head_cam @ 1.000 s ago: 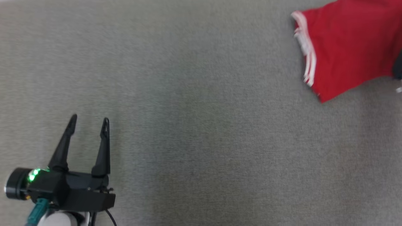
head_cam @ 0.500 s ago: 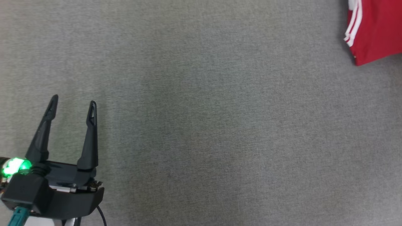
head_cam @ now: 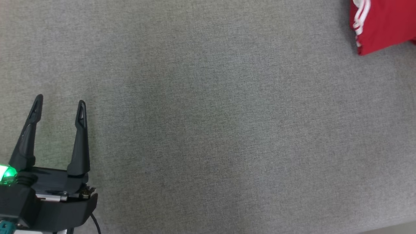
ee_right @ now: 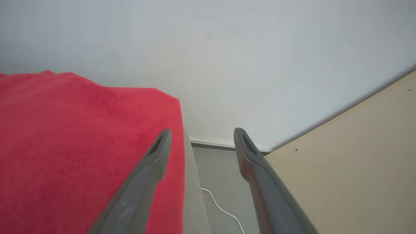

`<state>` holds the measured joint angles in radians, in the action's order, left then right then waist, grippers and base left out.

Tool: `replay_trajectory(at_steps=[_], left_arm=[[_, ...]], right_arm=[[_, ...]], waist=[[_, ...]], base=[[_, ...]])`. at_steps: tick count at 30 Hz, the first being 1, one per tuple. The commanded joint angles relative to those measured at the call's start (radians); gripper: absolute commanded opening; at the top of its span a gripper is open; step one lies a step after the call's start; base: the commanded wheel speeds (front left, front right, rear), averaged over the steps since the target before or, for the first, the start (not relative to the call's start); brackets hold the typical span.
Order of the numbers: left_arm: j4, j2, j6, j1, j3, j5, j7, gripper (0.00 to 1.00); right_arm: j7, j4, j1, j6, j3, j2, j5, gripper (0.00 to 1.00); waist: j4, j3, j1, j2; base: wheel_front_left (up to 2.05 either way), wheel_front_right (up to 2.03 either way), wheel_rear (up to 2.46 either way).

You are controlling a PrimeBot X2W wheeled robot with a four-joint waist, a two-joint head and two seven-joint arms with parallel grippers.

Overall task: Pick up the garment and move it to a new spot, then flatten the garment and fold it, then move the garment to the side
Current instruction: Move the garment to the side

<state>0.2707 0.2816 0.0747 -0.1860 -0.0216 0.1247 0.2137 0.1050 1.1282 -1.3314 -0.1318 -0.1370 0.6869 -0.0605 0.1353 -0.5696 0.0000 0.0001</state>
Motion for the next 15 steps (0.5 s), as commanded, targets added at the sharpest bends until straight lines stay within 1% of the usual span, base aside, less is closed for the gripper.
replay_trajectory(at_steps=[1,5,7,8,10,15], left_arm=[[0.002,0.004,-0.005,0.009,0.007,0.009,-0.001,1.0],[-0.004,0.009,-0.012,0.021,0.015,0.014,-0.001,1.0],[-0.017,0.01,-0.015,0.025,0.018,0.018,0.002,1.0],[-0.04,0.0,-0.019,0.031,0.018,0.029,0.008,1.0],[-0.071,-0.01,-0.021,0.05,0.013,0.031,0.014,1.0],[-0.145,-0.041,-0.034,0.102,0.03,0.067,0.031,1.0]], right_arm=[[0.001,-0.011,0.007,0.003,0.014,-0.014,-0.014,1.0],[0.021,-0.046,0.023,0.003,0.044,-0.033,-0.043,1.0],[0.044,-0.069,0.038,0.003,0.06,-0.056,-0.046,1.0],[0.075,-0.094,0.063,0.003,0.076,-0.084,-0.042,1.0],[0.103,-0.126,0.093,0.003,0.089,-0.1,-0.05,1.0],[0.14,-0.224,0.209,0.003,0.096,-0.185,-0.028,1.0]], waist=[[0.008,-0.005,0.0,-0.0001],[0.023,-0.003,0.0,-0.0001],[0.032,0.013,0.0,-0.0001],[0.035,0.048,0.0,-0.0001],[0.03,0.095,0.0,-0.0001],[0.012,0.229,0.0,-0.0001]], base=[[0.0,0.0,0.0],[0.0,0.0,0.0],[0.0,0.0,0.0],[0.0,0.0,0.0],[0.0,0.0,0.0],[0.0,0.0,0.0]])
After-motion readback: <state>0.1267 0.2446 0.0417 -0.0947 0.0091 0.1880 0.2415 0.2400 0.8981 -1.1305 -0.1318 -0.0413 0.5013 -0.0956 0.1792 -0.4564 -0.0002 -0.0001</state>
